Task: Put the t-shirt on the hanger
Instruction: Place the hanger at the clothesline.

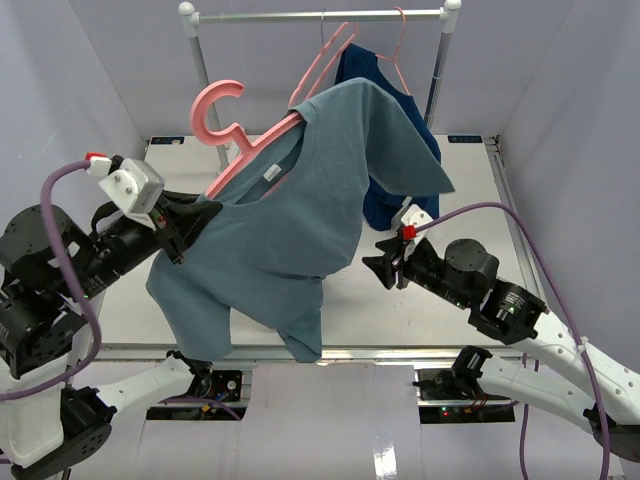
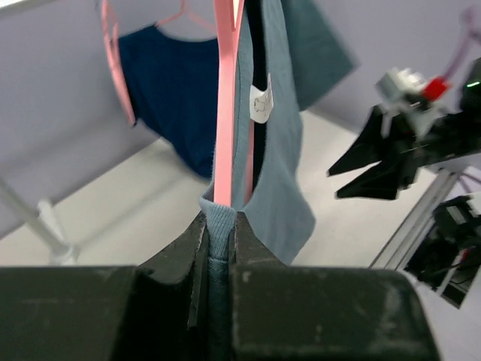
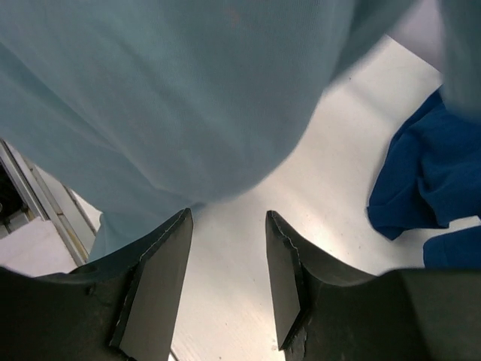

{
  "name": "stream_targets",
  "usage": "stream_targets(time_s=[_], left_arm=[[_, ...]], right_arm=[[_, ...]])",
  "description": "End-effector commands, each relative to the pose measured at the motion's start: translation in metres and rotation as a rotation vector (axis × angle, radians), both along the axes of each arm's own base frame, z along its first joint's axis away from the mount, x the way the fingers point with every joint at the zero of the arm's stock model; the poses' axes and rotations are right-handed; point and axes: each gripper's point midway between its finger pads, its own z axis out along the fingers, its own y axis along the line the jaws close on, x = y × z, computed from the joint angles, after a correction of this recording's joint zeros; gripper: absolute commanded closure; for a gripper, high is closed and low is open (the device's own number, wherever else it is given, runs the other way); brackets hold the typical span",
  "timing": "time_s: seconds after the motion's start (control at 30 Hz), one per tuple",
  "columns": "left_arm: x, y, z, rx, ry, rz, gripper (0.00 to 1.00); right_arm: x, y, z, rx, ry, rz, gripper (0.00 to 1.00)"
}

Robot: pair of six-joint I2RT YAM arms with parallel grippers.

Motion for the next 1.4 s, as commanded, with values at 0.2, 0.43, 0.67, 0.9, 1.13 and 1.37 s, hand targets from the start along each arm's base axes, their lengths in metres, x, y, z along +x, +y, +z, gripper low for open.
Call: stream_targets(time_s=[0.2,0.43,0.67,0.9,1.13,1.37], left_arm=[[0.042,0.037,-0.117,0.215,0.223,0.315,1.0],[0.047,0.063,-0.175,0.377,0.327,0.443,1.0],[0.068,0.094,-0.188,0.461,0.369,0.697,1.0],[0.13,0.068,-0.153,0.437,0.285,0.797,1.0],[0.196,0.089,-0.108,0.39,0.175,0.992,1.0],[0.248,0.062,-0.051,0.193,0.109,0.861,1.0]], right_arm=[[0.002,-0.014,0.041,0.134,-0.106,-0.049,0.49],[0.002,-0.019,0.047,0.142,-0.116,-0.067,0.48],[0.0,-0.022,0.05,0.139,-0.114,-0.067,0.48],[-0.008,-0.033,0.046,0.133,-0.12,-0.061,0.48],[-0.024,-0.046,0.045,0.188,-0.134,-0.037,0.48],[-0.038,-0.04,0.038,0.172,-0.086,0.038,0.49]])
